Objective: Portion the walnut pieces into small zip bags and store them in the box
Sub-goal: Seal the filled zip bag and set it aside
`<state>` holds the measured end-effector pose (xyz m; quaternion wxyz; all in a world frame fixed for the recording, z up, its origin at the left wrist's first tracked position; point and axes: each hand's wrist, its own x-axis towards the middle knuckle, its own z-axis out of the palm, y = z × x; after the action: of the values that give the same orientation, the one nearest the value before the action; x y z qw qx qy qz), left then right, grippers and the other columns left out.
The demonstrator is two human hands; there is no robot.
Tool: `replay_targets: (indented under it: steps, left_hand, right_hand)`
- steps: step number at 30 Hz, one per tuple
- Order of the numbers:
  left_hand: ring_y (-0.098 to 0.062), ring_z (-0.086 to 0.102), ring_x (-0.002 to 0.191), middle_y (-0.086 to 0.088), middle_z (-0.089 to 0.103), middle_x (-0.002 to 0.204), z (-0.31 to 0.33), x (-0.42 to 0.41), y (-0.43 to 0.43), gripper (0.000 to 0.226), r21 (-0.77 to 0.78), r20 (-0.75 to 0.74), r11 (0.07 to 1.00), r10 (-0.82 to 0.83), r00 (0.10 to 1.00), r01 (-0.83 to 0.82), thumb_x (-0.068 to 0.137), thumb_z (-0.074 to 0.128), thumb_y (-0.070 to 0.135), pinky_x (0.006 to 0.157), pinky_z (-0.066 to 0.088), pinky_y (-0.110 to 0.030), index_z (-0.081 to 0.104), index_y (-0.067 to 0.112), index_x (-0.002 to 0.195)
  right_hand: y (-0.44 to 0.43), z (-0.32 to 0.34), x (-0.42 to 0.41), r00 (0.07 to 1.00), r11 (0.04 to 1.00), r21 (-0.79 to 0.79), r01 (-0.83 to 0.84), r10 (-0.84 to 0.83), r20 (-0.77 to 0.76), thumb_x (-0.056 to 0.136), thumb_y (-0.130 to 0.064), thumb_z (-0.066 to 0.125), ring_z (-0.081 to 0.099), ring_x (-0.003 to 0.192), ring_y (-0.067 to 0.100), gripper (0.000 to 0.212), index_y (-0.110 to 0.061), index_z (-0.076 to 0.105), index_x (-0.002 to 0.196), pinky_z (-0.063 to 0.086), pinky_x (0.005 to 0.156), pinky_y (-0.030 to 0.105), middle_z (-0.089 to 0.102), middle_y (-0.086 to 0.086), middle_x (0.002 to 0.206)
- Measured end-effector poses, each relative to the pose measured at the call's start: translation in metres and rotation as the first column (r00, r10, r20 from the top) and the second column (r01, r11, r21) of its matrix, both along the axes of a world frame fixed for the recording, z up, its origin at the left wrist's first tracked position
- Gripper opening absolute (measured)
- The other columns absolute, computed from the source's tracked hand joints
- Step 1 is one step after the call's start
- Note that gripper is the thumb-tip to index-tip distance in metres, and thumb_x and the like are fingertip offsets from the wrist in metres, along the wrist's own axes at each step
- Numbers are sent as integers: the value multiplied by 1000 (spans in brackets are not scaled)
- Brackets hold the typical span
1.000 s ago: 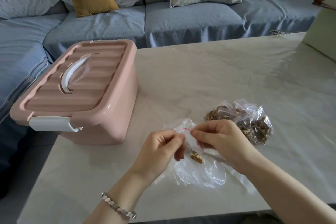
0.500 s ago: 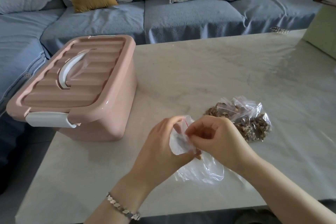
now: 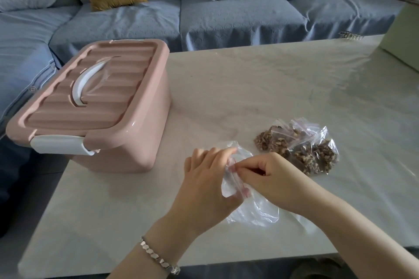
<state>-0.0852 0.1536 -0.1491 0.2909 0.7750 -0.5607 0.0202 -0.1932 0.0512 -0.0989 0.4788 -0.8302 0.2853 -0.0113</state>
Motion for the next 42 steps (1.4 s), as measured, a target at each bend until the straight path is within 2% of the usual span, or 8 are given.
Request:
replay_targets:
  steps: [5,11,20,29,33,36,38,42]
  left_hand:
    - [-11,37,92,19,52,107,-5,-1,-4,53,-71,19,997,-38,999,40,67,56,45,82,28,-18,46,29,117]
    - [-8,37,106,22,39,117,-5,0,1,79,-14,44,996,-84,995,85,59,59,65,89,26,-17,39,29,127]
    - [-9,49,103,7,62,105,-10,7,-2,58,-103,163,991,-65,985,82,63,59,56,96,34,-28,49,23,110]
    - [-6,59,72,12,65,75,-10,3,-4,36,-91,145,994,-43,989,57,66,52,44,93,33,-24,54,18,91]
    - [-3,52,73,15,57,70,-2,7,10,31,-77,-126,988,125,984,-136,73,65,46,63,36,-14,55,20,86]
    - [-7,57,70,15,57,73,-13,13,26,28,133,-306,940,342,889,-315,75,71,37,62,39,-21,48,26,86]
    - [-8,59,72,12,59,80,-26,12,33,27,337,-346,879,450,824,-338,77,68,37,66,44,-25,45,28,87]
    - [-10,55,81,13,55,88,-44,-5,32,33,530,-377,809,494,784,-255,76,66,44,67,39,-24,43,26,92]
  right_hand:
    - [3,1,1,997,985,165,44,-54,57,83,-28,64,49,58,10,15,-17,74,80,40,60,25,65,12,68]
    - [4,-4,0,955,901,372,225,-279,100,79,-2,67,63,61,9,14,-8,74,90,52,64,14,73,8,72]
    - [2,-3,-4,996,878,475,53,-78,33,81,-19,64,66,100,15,37,-24,61,117,43,102,36,74,0,93]
    - [2,-1,-11,989,838,539,-83,3,149,83,-13,58,66,100,9,30,-21,63,112,47,93,20,73,1,100]
    - [-20,-23,-31,966,972,53,227,-232,117,84,-15,63,66,77,-3,21,-34,65,92,49,76,11,73,-14,78]
    - [-42,-55,-52,948,893,-383,238,-299,-108,84,-28,63,57,74,2,14,-28,67,98,43,63,12,62,-16,84]
    - [-44,-75,-58,916,895,-435,95,-250,-315,85,-38,60,55,84,9,25,-28,63,107,44,67,21,58,-9,98]
    - [-38,-95,-52,896,876,-481,23,-232,-379,89,-40,53,47,113,15,31,-26,55,117,42,82,25,49,-4,120]
